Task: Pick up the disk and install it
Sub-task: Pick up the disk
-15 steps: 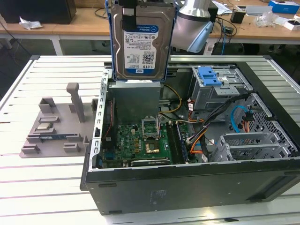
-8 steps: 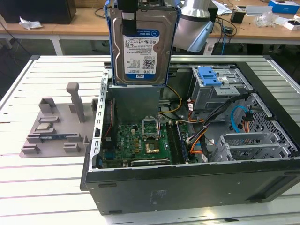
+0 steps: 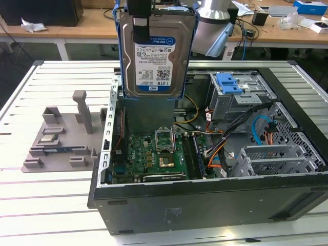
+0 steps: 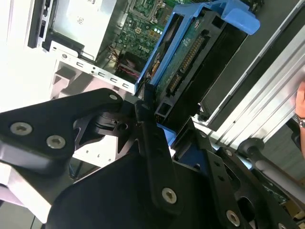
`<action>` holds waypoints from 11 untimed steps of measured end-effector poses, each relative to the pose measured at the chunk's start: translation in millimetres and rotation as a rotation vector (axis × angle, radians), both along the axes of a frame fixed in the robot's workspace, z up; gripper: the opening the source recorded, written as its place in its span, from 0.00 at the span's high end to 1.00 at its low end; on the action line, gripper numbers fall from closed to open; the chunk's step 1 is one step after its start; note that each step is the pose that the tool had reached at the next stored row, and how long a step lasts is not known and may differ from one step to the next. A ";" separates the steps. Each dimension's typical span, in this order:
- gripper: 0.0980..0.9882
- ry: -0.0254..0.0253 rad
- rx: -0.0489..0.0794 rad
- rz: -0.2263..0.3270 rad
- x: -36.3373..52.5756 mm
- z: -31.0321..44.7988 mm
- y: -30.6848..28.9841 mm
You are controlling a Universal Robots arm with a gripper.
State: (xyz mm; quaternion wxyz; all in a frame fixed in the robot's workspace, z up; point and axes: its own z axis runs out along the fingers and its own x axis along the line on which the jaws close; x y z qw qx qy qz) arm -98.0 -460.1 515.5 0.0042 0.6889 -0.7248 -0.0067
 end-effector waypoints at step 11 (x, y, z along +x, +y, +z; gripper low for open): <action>0.69 0.0000 0.000 0.000 0.0 -0.4 -20.1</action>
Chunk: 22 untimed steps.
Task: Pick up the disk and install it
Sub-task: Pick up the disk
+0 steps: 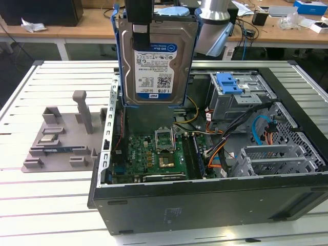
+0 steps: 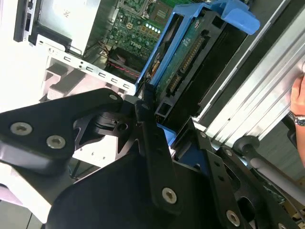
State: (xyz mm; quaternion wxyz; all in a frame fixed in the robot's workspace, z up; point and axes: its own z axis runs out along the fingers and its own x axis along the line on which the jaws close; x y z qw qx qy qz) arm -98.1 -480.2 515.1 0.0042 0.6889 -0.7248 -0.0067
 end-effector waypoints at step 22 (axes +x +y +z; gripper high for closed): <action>0.69 0.0000 0.000 0.000 0.0 -0.7 -40.6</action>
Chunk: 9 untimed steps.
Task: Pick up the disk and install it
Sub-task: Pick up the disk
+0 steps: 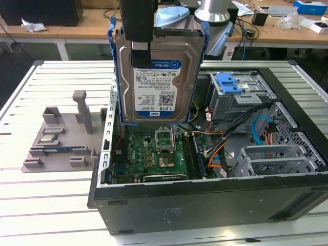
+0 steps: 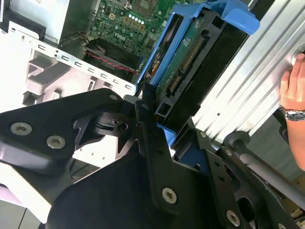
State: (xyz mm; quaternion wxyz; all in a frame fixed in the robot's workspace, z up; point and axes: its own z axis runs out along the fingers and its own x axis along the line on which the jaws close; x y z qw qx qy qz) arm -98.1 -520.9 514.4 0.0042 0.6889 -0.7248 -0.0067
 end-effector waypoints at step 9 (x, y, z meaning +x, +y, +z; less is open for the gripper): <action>0.69 0.0000 0.000 0.000 0.0 -0.4 -22.3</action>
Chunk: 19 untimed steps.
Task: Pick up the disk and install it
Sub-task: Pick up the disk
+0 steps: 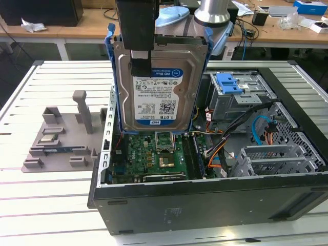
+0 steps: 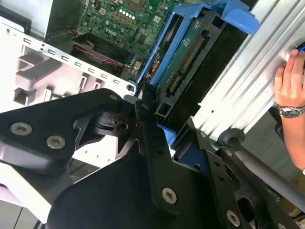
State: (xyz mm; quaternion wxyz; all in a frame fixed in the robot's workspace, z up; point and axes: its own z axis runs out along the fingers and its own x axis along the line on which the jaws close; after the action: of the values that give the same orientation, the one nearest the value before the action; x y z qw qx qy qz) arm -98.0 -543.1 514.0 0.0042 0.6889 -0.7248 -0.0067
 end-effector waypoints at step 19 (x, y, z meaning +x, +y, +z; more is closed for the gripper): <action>0.69 0.0007 0.000 0.000 71.8 -0.3 -3.9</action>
State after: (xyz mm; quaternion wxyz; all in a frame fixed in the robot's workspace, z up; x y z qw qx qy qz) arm -26.2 -547.0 513.7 0.0045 0.6889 -0.7248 -0.0069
